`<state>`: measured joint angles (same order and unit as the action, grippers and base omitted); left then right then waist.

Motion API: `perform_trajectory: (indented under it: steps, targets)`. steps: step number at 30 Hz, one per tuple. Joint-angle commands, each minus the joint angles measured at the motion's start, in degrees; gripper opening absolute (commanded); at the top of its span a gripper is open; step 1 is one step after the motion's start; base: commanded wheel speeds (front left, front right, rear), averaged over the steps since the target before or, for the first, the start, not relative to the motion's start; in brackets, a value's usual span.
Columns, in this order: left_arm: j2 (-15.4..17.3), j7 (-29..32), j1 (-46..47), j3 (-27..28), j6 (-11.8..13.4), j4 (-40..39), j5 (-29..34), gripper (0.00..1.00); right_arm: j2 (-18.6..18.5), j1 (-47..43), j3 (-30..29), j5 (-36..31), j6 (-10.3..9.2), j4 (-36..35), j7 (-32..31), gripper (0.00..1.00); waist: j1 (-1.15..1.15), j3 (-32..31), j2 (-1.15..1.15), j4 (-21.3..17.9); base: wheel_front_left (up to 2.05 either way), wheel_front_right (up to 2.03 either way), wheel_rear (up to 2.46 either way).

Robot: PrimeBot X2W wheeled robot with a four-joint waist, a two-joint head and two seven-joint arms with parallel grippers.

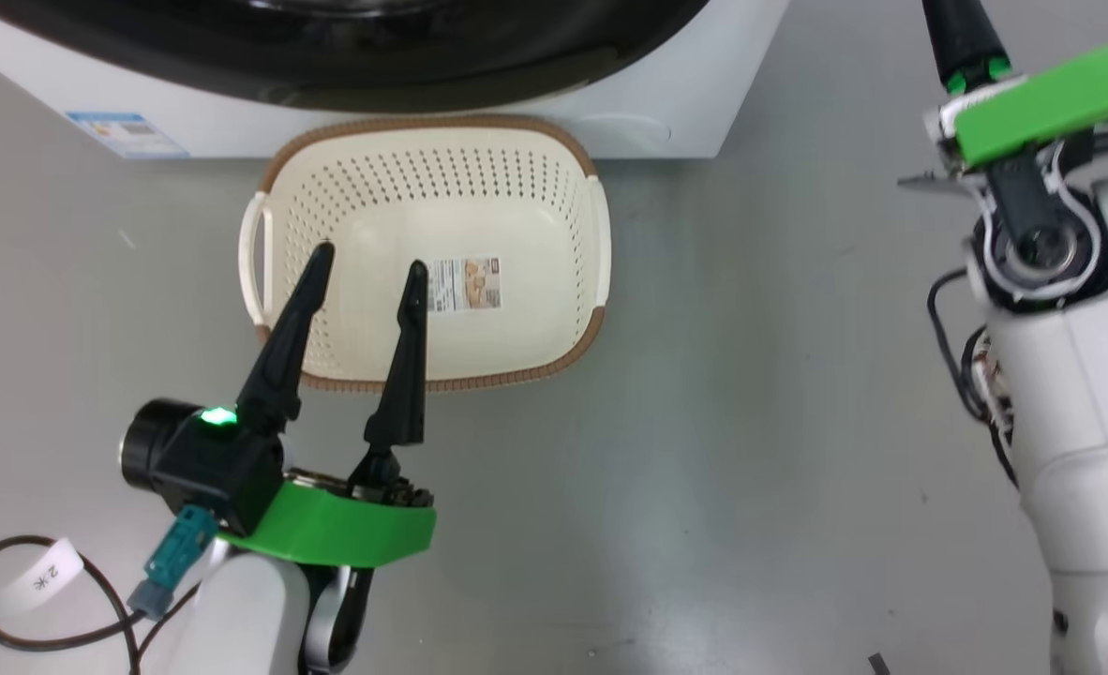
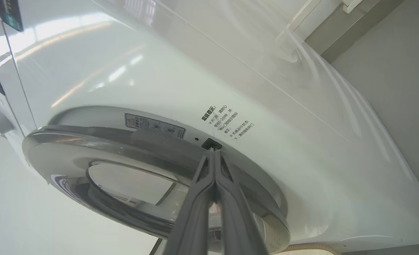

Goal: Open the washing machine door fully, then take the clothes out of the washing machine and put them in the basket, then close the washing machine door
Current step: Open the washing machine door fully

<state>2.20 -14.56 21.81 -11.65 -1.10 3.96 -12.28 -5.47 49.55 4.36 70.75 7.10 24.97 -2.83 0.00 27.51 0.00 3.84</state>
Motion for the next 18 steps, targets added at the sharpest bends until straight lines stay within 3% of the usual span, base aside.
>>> perform_trajectory:
  steps: [1, 12, 18]
  targets:
    - [0.7, -0.4, 0.9, 1.3, -0.3, -1.7, -0.5, 1.0, 0.3, 1.8, 0.7, 1.8, 0.39, -1.0, -1.8, 0.0, 0.0, 1.6, 0.0, 0.6, 0.0, 0.0, 0.0]
    - [0.7, -0.4, 2.2, 0.1, -0.4, -1.4, -1.0, 1.0, -1.1, 10.1, -0.2, 11.9, 0.39, 3.1, -14.5, 0.0, 0.0, 4.5, 0.0, 2.4, 0.0, 0.0, 0.0]
    - [0.7, -0.4, 2.3, -0.5, -0.1, -1.3, -1.8, 1.0, -2.0, 13.2, 0.0, 12.9, 0.39, 4.4, -17.3, 0.0, 0.0, 5.2, 0.0, 3.3, 0.0, 0.0, 0.0]
